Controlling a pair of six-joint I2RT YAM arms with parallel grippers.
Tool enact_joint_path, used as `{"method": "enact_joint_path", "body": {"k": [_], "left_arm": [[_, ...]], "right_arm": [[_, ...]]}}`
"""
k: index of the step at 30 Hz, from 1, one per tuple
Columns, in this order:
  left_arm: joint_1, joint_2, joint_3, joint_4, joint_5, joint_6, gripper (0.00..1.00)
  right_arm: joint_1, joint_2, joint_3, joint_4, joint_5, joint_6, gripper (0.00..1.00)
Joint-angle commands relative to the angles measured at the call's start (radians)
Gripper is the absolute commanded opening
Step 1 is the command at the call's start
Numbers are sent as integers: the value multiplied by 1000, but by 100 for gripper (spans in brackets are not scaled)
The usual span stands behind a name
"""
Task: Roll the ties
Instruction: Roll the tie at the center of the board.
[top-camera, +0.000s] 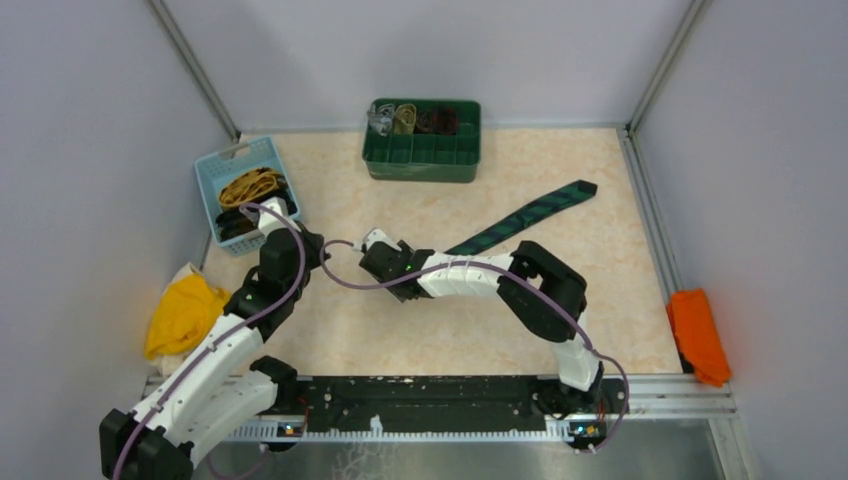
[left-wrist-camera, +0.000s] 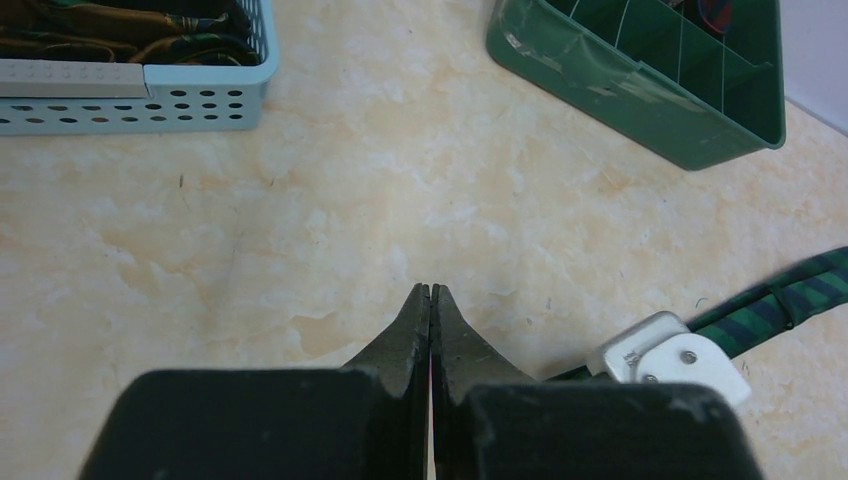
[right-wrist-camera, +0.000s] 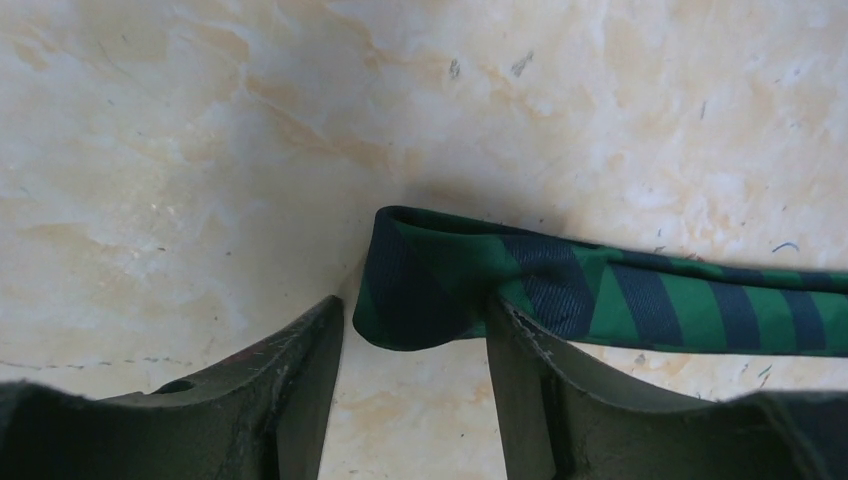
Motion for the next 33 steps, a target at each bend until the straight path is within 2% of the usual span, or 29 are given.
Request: {"method": "enact_joint_path", "body": {"k": [1,7,17,19,29,33], "left_arm": [[-2,2,-7,15,-9,20,0],[-2,16,-8,29,-4,24,0],[-1,37,1,44,1,24,0],[0,29,6,40,-1,27,0],[-1,50,34,75,27,55,0],[-1,104,37,118,62,63,0]], "right_arm": [[4,51,37,-15,19,6,55],[-22,75,35,-34,-10,50,50],[-82,28,16,46,-111,82,22],[-87,0,6,73,-153,88,19],[-128,-98,-7,159,-534,232,17],[-168,-123,-74,270,-716,322,17]]}}
